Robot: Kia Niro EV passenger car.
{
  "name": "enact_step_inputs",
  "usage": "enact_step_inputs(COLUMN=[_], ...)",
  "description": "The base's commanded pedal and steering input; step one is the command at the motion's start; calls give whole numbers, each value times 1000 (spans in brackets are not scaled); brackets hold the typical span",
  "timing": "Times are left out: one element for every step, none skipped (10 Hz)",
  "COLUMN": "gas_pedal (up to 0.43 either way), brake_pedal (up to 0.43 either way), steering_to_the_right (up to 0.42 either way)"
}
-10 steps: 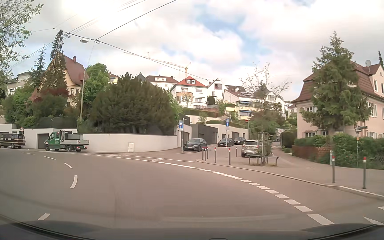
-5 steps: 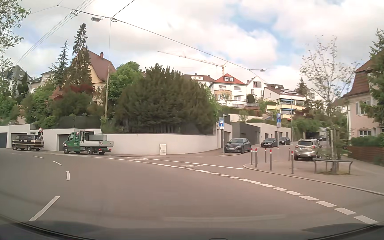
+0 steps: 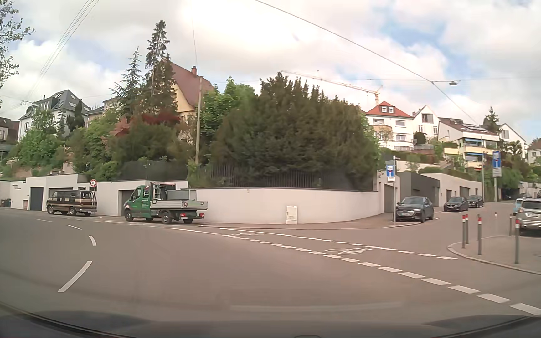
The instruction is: Follow the waypoints while adhering to traffic rules and regulations
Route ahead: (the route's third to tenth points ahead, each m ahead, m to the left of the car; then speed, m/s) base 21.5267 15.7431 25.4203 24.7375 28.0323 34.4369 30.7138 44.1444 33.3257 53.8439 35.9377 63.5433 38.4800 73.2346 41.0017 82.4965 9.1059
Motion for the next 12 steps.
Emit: enact_step_inputs(gas_pedal=[98,98,98,98,98,87,87,87,87,87,87,87], brake_pedal=[0,0,0,0,0,0,0,0,0,0,0,0], steering_to_the_right=[-180,-182,-184,-185,-186,-186,-186,-186,-188,-190,-192,-193])
